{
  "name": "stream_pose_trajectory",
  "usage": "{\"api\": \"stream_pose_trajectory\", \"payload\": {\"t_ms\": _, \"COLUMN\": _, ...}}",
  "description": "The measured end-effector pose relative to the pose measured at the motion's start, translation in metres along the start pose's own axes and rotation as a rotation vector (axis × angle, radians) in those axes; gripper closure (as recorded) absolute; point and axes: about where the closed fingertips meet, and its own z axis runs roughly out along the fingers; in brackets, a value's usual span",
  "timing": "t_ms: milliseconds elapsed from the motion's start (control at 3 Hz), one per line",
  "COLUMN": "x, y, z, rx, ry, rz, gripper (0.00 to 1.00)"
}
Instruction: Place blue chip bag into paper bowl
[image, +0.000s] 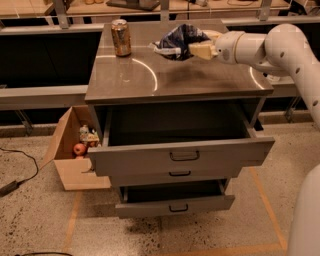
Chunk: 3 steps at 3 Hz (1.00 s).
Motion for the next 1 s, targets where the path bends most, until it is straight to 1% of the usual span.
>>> {"api": "stream_pose_trajectory", "payload": {"t_ms": 333, "x": -0.038, "y": -0.021, "z": -0.006, "rx": 0.069, "ry": -0.059, "rz": -0.013, "gripper": 1.00}}
{"api": "stream_pose_trajectory", "payload": {"t_ms": 667, "x": -0.054, "y": -0.046, "z": 0.005, "rx": 0.161, "ry": -0.059, "rz": -0.046, "gripper": 1.00}}
{"api": "stream_pose_trajectory", "payload": {"t_ms": 1000, "x": -0.048, "y": -0.077, "z": 0.026, "rx": 0.258, "ry": -0.009, "rz": -0.093, "gripper": 1.00}}
